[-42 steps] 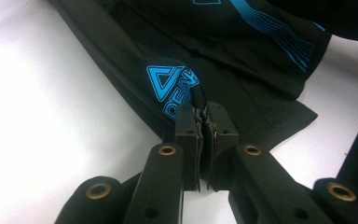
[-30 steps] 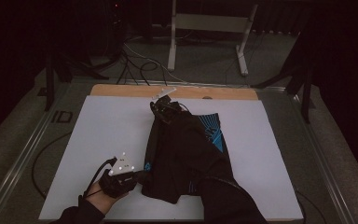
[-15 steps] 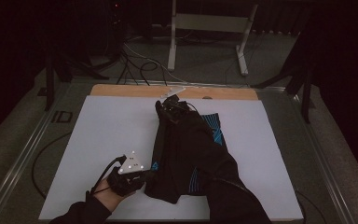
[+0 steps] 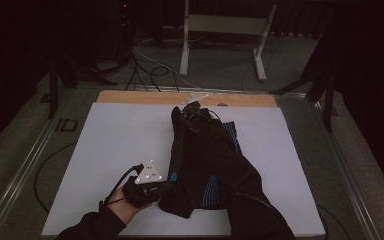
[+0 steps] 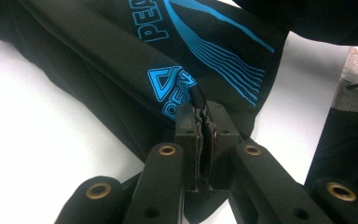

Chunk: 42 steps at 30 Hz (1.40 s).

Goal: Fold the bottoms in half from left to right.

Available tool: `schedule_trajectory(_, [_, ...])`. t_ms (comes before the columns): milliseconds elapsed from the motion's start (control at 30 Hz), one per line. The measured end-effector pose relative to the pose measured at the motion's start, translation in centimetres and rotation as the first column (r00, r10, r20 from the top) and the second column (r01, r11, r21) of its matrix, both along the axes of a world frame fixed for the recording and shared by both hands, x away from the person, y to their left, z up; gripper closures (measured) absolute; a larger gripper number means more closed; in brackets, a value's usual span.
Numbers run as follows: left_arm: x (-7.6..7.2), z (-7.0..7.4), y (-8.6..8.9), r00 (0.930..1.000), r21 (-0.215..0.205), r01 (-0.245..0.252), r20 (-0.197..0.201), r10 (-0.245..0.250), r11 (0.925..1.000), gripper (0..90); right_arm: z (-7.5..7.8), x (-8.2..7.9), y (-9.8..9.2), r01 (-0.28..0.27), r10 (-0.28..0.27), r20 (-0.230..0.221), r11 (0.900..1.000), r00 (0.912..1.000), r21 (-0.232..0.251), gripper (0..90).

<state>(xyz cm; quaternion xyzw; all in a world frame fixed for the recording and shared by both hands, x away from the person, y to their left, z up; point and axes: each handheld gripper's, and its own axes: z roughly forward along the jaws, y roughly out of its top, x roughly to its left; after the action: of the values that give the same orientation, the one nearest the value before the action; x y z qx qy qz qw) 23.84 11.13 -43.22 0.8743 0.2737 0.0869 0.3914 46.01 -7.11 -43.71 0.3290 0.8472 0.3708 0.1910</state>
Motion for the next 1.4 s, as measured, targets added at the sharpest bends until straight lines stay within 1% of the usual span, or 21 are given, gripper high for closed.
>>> schedule_trajectory(300, [0.2, 0.3, -1.6, 0.9995, 0.012, 0.028, 0.012, -0.028, 0.9995, 85.5, 0.3, -0.1, -2.0, 0.023, -0.023, 0.008, 1.0, 0.9997, 0.004, 87.7])
schedule_trajectory(333, [0.3, 0.3, -1.7, 0.9996, 0.009, 0.027, 0.011, -0.027, 0.9996, 85.5, 0.3, -0.1, -2.2, 0.027, -0.027, 0.007, 1.0, 0.9996, 0.01, 87.7])
schedule_trajectory(567, [0.7, 0.4, -2.9, 0.9989, 0.001, 0.046, 0.002, -0.046, 0.9989, 85.5, 0.7, -0.2, -3.8, 0.046, -0.046, 0.015, 0.999, 0.9988, 0.009, 87.7])
schedule_trajectory(600, [0.8, 0.4, -3.1, 0.9987, 0.004, 0.052, 0.003, -0.052, 0.9987, 85.5, 0.8, -0.2, -4.1, 0.046, -0.046, 0.019, 0.999, 0.9987, 0.003, 87.7])
schedule_trajectory(900, [1.3, 0.9, -5.0, 0.9965, -0.005, 0.083, 0.013, -0.083, 0.9966, 85.5, 1.3, -0.4, -6.3, 0.08, -0.08, 0.029, 0.997, 0.9963, 0.008, 87.8])
schedule_trajectory(1200, [1.6, 1.0, -7.0, 0.9928, -0.02, 0.119, 0.011, -0.119, 0.9927, 85.5, 1.6, -0.6, -8.5, 0.112, -0.113, 0.032, 0.994, 0.9931, 0.012, 87.7])
schedule_trajectory(1333, [1.8, 0.8, -7.9, 0.9908, -0.025, 0.136, 0.005, -0.136, 0.9905, 85.5, 1.7, -0.8, -9.5, 0.122, -0.123, 0.041, 0.992, 0.9916, 0.011, 87.8])
schedule_trajectory(1400, [1.9, 0.7, -8.3, 0.9898, -0.029, 0.143, 0.004, -0.143, 0.9894, 85.5, 1.6, -0.9, -9.9, 0.134, -0.135, 0.037, 0.991, 0.9902, 0.014, 87.7])
